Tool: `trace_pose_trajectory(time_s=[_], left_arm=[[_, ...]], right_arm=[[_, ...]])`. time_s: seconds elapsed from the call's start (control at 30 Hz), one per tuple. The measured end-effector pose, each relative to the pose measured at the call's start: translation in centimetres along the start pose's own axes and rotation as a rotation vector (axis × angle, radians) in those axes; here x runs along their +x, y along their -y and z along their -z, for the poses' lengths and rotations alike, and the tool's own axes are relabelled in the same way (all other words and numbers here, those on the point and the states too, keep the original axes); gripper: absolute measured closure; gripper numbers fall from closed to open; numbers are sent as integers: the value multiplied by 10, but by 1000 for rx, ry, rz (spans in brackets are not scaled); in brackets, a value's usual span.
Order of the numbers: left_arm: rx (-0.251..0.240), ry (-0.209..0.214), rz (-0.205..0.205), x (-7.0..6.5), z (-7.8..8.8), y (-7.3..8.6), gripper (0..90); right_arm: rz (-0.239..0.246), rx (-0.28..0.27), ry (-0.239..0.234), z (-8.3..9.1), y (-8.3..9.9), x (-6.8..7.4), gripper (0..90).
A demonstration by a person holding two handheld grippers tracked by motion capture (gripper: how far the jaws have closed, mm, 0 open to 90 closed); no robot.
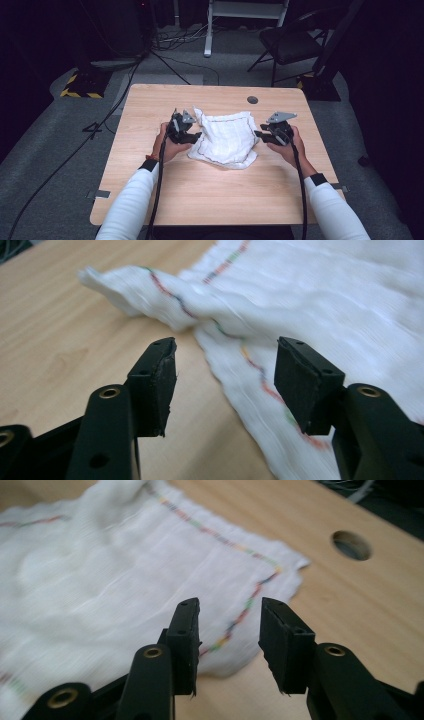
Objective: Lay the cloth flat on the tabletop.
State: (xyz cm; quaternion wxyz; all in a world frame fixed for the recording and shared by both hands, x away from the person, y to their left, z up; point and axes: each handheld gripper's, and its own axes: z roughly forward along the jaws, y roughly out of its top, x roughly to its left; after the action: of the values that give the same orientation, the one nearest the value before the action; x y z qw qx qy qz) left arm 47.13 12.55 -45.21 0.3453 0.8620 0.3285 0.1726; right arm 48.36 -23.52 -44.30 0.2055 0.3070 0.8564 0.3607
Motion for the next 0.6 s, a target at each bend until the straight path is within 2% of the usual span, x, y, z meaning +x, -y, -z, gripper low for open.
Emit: trace_pose_trajectory(time_s=[0.13,0.23,0.37,0.43,0.53,0.6], left_arm=[[-13,92,3,-14,15,15,424],[25,129,-16,-24,15,26,437],[68,145,-18,-29,7,37,475],[77,154,-8,-28,4,38,531],[78,174,1,-26,-2,39,585],[101,183,-17,-26,-4,40,628]], right_arm=[[24,20,-83,6,19,16,610],[39,40,-124,5,28,25,612],[51,82,-142,-6,32,32,610],[52,104,-144,-13,34,32,612],[27,117,-159,-18,37,28,619],[11,113,-177,-19,39,26,647]])
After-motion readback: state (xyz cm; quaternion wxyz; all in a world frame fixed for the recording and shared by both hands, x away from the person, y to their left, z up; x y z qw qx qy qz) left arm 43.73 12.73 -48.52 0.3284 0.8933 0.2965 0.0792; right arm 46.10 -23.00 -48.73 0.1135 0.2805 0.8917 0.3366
